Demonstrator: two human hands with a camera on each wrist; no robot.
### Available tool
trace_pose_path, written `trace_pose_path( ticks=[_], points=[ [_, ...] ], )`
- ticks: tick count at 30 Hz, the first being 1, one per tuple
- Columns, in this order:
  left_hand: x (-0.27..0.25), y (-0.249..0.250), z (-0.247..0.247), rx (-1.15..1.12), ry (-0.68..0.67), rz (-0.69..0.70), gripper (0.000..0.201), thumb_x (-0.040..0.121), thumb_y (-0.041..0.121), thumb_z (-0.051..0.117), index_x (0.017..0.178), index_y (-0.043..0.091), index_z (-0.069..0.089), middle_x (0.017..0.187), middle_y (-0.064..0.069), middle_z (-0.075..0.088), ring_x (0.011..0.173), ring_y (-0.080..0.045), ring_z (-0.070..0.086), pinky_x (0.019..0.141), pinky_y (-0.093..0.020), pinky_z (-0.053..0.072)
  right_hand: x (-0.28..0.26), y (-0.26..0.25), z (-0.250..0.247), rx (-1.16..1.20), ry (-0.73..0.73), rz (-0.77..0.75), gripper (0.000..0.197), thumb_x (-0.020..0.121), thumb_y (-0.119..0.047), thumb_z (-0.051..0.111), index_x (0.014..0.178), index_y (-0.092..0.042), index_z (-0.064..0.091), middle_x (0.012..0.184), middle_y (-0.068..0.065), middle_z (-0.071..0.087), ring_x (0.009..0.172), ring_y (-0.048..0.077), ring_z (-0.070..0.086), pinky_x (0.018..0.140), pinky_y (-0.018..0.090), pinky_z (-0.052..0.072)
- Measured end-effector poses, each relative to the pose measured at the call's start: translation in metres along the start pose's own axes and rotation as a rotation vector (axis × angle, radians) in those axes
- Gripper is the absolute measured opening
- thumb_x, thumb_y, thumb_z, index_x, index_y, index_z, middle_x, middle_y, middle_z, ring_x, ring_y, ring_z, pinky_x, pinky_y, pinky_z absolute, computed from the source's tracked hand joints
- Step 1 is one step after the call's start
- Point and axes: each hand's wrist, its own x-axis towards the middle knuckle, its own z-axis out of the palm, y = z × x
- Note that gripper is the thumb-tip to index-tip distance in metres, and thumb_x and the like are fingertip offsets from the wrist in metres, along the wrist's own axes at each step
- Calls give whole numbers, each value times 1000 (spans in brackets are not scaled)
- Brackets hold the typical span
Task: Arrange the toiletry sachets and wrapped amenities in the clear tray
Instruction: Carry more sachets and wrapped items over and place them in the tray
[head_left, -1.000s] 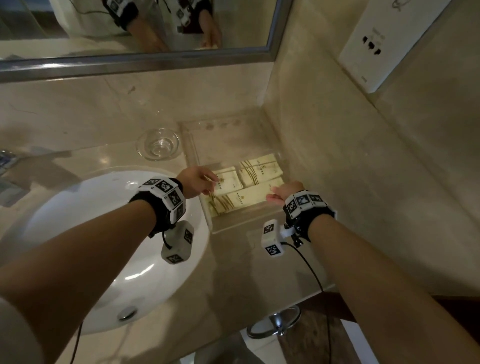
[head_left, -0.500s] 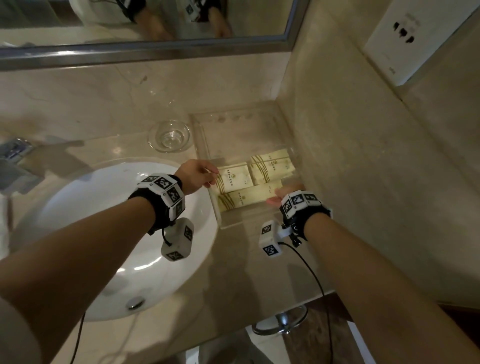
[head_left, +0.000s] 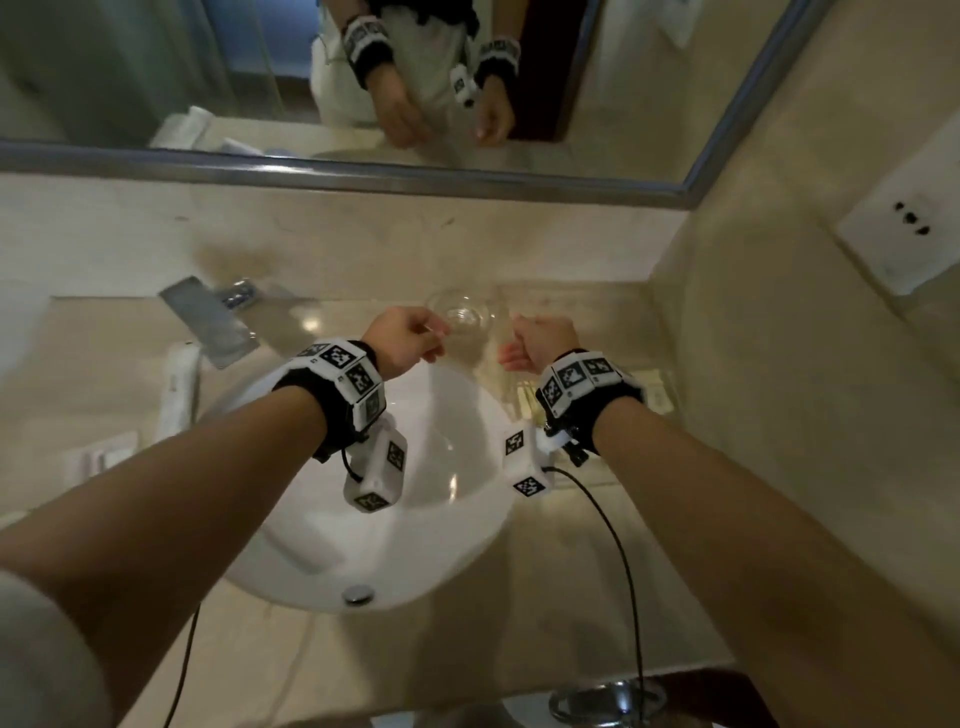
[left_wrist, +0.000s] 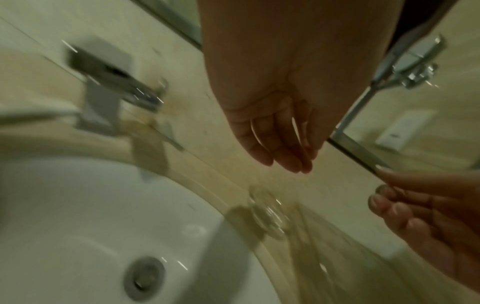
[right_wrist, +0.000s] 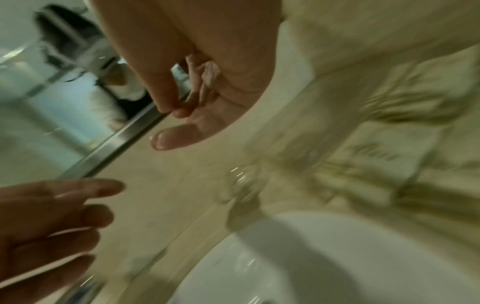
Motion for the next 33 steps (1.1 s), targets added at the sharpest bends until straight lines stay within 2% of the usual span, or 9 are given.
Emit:
trace_pose_path(
  ticks=[6,9,13,16,18,22,25,29,33],
  points=[
    [-49,-53,-108,-73,263,-65,26,90,2,52,71,18,59,43,12,61,38,8,54,47,-9,43,-37,-33,135,-29,-247,-164,36,94,-22,54,62,-7,45,38,5,53,24,11,48,32,17,41],
    [-83,-85,-159,-47,393,-126,19,88,4,54,75,12,65,54,7,60,37,7,52,47,-8,42,-64,-39,195,-143,-416,-224,34,95,-19,52,63,-7,46,53,12,52,25,8,47,31,16,40],
    [-133,-140,-214,-58,538,-264,27,88,3,51,69,20,59,61,4,61,38,7,54,42,-3,40,-96,-29,272,-355,-596,-209,24,95,-15,52,73,-6,49,57,12,51,24,5,46,31,15,41],
    [-170,-181,-240,-78,593,-373,28,89,0,48,70,17,58,65,0,59,37,8,53,41,-3,39,-103,-11,322,-501,-586,-150,13,93,-16,54,93,-3,55,56,10,55,30,10,51,36,19,44],
    [-187,-201,-246,-82,590,-436,27,89,-1,48,70,16,58,65,0,60,36,9,52,46,-9,43,-99,2,342,-601,-537,-148,20,91,-19,56,101,-1,59,62,10,61,47,18,59,49,27,53],
    [-215,-242,-251,-113,567,-541,30,81,-5,55,66,20,58,58,4,61,37,6,54,49,-13,45,-96,26,374,-788,-396,-160,37,87,-25,61,108,5,59,100,18,70,89,32,69,80,36,57],
    [-226,-261,-249,-128,532,-574,27,81,-2,60,67,21,59,65,0,62,53,-7,59,62,-22,49,-92,41,387,-846,-342,-126,47,89,-25,60,124,3,47,121,16,61,109,31,60,77,30,46],
    [-227,-272,-246,-165,490,-591,23,82,2,61,69,21,58,80,-11,64,65,-18,58,82,-34,50,-82,57,396,-943,-296,-40,71,86,-32,64,138,-3,26,140,12,45,124,25,50,92,29,42],
    [-225,-274,-245,-176,499,-591,24,81,2,60,68,22,58,81,-13,64,72,-24,60,86,-37,52,-84,65,397,-853,-334,-19,57,93,-24,54,142,-6,31,146,11,39,130,27,44,96,33,39]
  ],
)
